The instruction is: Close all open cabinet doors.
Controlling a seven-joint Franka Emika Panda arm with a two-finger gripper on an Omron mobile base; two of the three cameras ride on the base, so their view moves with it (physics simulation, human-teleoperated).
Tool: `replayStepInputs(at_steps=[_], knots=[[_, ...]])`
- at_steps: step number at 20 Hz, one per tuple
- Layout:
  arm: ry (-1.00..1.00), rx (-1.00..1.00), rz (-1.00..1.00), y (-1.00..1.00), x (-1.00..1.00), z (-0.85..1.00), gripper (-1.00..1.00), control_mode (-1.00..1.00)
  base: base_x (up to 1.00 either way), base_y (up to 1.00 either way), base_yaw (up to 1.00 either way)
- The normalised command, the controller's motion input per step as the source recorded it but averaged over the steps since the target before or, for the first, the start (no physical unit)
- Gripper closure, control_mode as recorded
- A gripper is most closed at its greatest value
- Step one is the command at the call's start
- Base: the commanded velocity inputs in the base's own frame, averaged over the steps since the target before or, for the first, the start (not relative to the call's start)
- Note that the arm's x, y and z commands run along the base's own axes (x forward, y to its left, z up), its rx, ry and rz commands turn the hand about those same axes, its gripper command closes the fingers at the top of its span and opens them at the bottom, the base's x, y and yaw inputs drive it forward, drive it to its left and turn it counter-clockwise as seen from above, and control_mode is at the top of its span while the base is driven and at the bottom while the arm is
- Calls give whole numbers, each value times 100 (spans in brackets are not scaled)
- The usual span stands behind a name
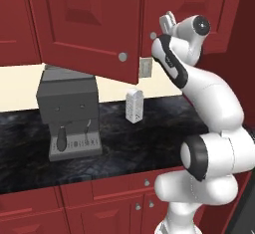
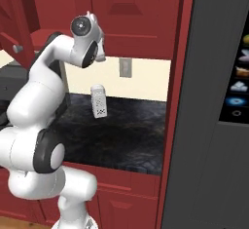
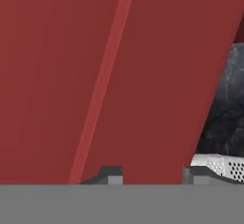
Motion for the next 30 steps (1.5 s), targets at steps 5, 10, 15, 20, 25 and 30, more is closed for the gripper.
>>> replayStepInputs(at_steps=[5,10,15,20,25,30], knots=[[-6,0,0,0,-49,-5,-100,-100,0,0,0],[-2,0,0,0,-82,6,-100,-100,0,0,0],[-1,0,0,0,-93,28,-100,-100,0,0,0],[0,-6,0,1,-98,40,-100,-100,0,0,0],[0,-25,0,19,-100,19,-100,-100,0,0,0],[4,-41,8,32,-93,14,-100,-100,0,0,0]])
